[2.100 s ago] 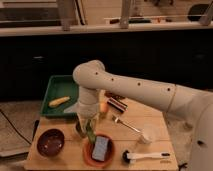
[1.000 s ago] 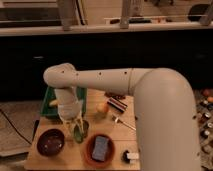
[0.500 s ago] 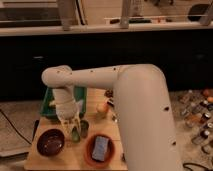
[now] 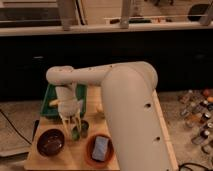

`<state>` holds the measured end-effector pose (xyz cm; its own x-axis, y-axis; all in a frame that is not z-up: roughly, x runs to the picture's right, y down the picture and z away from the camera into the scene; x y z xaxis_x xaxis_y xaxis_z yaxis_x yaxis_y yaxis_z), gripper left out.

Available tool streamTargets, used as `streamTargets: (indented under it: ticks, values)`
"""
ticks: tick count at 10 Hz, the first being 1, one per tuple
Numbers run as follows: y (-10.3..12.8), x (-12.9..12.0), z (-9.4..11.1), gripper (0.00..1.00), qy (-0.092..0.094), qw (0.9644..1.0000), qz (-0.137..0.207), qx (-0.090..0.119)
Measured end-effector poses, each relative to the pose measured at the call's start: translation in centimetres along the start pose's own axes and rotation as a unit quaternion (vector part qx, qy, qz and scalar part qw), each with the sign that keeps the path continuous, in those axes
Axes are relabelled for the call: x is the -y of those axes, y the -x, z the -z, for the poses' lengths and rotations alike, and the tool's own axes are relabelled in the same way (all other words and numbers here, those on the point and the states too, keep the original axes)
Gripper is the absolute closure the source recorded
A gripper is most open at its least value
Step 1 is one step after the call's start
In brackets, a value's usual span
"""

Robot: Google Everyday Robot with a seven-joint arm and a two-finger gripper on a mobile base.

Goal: Place pepper in metal cup

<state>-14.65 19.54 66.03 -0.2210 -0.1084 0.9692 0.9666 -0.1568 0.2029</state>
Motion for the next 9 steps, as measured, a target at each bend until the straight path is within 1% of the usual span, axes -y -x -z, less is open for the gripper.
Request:
streamTargets:
  ticks: [1,2,6,9]
  values:
    - [-0.2,0.1,-0.1,0.99,-0.007,0.9999,0.001,0.009]
    - [-0.4,0.1,-0.1,0.99,-0.017,0.9997,0.003,0.018]
    - [-1.0,-0.2,0.2,0.99,-0.045,0.9982,0.013,0.036]
    - [-1.4,-0.3,0.3,0.99,-0.071,0.9958,0.027,0.051]
